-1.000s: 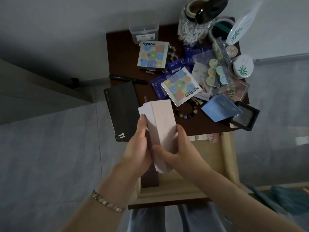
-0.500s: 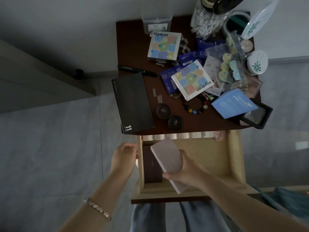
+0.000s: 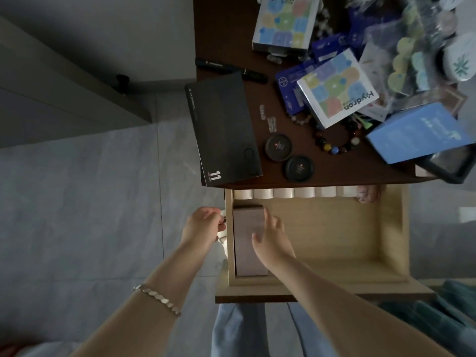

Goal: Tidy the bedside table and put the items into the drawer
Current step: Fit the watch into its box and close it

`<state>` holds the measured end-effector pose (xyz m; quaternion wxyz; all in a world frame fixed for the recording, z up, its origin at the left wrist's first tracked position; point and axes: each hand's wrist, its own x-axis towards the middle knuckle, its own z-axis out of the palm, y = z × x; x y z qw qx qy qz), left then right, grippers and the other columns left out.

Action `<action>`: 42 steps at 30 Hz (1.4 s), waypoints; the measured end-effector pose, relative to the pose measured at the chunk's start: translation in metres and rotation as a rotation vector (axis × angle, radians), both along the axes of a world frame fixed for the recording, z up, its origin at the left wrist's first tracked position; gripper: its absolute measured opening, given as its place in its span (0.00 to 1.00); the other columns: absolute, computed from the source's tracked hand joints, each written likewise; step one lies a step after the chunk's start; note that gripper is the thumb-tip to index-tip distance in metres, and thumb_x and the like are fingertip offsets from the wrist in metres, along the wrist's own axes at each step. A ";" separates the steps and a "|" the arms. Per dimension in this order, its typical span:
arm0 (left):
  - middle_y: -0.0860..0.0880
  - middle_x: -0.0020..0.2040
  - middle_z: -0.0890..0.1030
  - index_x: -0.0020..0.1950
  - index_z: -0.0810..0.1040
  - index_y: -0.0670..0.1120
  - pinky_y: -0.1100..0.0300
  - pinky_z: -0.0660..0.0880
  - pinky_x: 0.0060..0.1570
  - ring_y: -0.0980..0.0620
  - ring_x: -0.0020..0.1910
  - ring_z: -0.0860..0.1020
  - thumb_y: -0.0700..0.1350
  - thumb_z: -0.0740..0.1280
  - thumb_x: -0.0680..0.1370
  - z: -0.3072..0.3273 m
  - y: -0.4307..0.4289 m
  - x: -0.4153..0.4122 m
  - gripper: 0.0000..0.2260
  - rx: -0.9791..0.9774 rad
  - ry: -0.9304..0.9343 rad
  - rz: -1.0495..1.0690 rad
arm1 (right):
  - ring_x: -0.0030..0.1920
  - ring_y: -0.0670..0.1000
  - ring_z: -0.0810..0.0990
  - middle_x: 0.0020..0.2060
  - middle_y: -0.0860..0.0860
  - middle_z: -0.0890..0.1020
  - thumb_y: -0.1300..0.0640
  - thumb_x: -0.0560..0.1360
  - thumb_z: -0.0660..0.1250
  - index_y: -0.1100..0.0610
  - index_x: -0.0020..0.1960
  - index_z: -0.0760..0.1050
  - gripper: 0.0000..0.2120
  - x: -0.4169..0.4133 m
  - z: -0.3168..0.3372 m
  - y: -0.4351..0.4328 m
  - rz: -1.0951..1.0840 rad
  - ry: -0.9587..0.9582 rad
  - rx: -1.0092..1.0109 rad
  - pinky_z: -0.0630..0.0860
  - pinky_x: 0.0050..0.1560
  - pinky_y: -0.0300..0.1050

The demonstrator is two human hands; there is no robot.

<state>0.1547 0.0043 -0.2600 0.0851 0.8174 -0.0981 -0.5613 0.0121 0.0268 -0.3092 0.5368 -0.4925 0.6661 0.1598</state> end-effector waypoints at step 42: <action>0.52 0.55 0.76 0.65 0.62 0.53 0.53 0.76 0.52 0.48 0.57 0.77 0.36 0.69 0.71 0.093 -0.072 -0.024 0.28 -0.520 0.277 0.520 | 0.48 0.54 0.81 0.49 0.53 0.79 0.67 0.72 0.67 0.50 0.64 0.66 0.25 -0.038 0.141 -0.123 -1.009 -0.657 -0.135 0.80 0.42 0.45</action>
